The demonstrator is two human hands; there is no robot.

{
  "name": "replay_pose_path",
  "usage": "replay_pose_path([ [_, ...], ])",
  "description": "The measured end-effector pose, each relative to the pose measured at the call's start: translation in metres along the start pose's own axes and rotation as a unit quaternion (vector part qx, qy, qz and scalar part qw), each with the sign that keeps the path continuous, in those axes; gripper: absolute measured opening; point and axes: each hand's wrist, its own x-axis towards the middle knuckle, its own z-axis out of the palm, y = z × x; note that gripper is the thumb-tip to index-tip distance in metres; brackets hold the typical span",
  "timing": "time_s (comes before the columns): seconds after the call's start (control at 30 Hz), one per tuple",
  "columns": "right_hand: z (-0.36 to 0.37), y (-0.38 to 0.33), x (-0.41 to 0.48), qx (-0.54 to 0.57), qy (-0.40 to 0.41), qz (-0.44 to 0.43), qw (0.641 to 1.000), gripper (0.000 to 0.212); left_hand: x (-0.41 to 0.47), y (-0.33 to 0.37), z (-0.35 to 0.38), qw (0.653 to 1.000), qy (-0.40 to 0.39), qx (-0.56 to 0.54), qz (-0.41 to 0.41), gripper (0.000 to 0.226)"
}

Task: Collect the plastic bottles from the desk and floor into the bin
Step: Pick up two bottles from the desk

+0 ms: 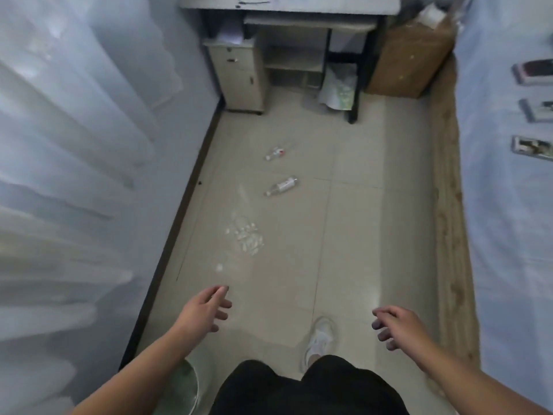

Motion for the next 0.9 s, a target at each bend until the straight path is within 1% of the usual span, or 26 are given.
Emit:
replay_pose_path([
  [0.1, -0.033, -0.014, 0.018, 0.02, 0.019, 0.007, 1.0, 0.014, 0.018, 0.042, 0.023, 1.0, 0.002, -0.008, 0.006, 0.021],
  [0.17, -0.05, -0.036, 0.031, 0.025, 0.027, 0.007, 0.999, 0.014, 0.027, 0.059, 0.034, 1.0, 0.0, -0.004, -0.004, 0.022],
  [0.33, -0.081, -0.127, 0.072, 0.035, 0.042, -0.038, 0.998, 0.014, 0.056, 0.094, 0.047, 0.999, 0.0, -0.017, -0.039, 0.022],
  [0.4, -0.09, -0.169, 0.094, 0.043, 0.048, -0.057, 0.996, 0.014, 0.079, 0.111, 0.051, 0.998, 0.006, -0.024, -0.056, 0.022],
  [0.5, -0.102, -0.227, 0.127, 0.055, 0.058, -0.08, 0.994, 0.015, 0.124, 0.146, 0.05, 0.998, 0.006, -0.025, -0.06, 0.021],
  [0.57, -0.112, -0.258, 0.149, 0.055, 0.066, -0.088, 0.992, 0.018, 0.161, 0.18, 0.045, 0.998, -0.004, -0.018, -0.054, 0.021],
  [0.63, -0.122, -0.279, 0.163, 0.05, 0.074, -0.08, 0.993, 0.013, 0.195, 0.219, 0.039, 0.999, -0.017, 0.004, -0.044, 0.021],
  [0.7, -0.129, -0.288, 0.165, 0.047, 0.074, -0.067, 0.994, 0.013, 0.218, 0.265, 0.032, 0.999, -0.038, 0.019, -0.019, 0.02],
  [0.77, -0.14, -0.294, 0.169, 0.04, 0.068, -0.041, 0.996, 0.014, 0.245, 0.322, 0.027, 0.998, -0.06, 0.028, 0.008, 0.018],
  [0.9, -0.166, -0.301, 0.178, 0.046, 0.064, 0.023, 0.997, 0.014, 0.286, 0.44, 0.03, 0.994, -0.078, 0.036, 0.066, 0.015],
])
